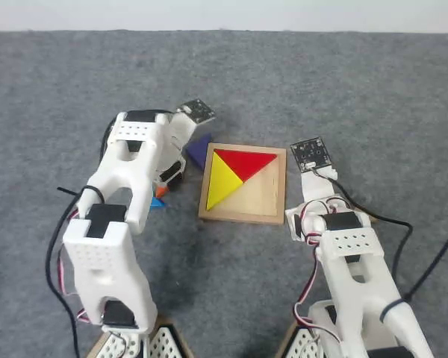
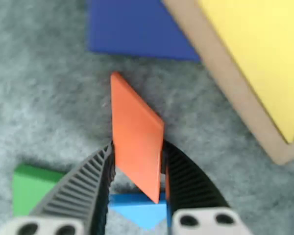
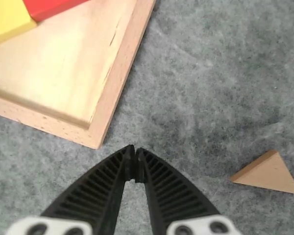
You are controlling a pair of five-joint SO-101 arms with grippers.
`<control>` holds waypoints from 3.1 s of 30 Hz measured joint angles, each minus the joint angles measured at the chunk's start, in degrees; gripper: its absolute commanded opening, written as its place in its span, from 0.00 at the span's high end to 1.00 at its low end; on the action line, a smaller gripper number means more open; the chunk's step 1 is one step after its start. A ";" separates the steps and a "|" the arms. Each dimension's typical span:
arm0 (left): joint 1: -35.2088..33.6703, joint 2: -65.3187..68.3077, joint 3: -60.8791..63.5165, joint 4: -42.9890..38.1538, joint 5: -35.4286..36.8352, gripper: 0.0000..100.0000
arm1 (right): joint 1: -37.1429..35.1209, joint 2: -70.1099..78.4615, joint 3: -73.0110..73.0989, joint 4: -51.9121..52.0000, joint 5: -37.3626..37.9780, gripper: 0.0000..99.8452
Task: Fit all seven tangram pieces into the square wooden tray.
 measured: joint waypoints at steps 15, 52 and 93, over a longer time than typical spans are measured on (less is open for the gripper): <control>0.97 -10.37 0.09 4.13 -2.81 0.86 | 0.00 0.00 0.00 0.00 0.00 0.99; 8.26 -10.37 7.82 -4.31 30.68 0.80 | 0.00 0.00 0.00 0.00 0.00 0.99; 5.89 -0.70 -5.63 3.87 31.21 0.99 | 1.67 0.00 0.00 0.00 0.00 0.99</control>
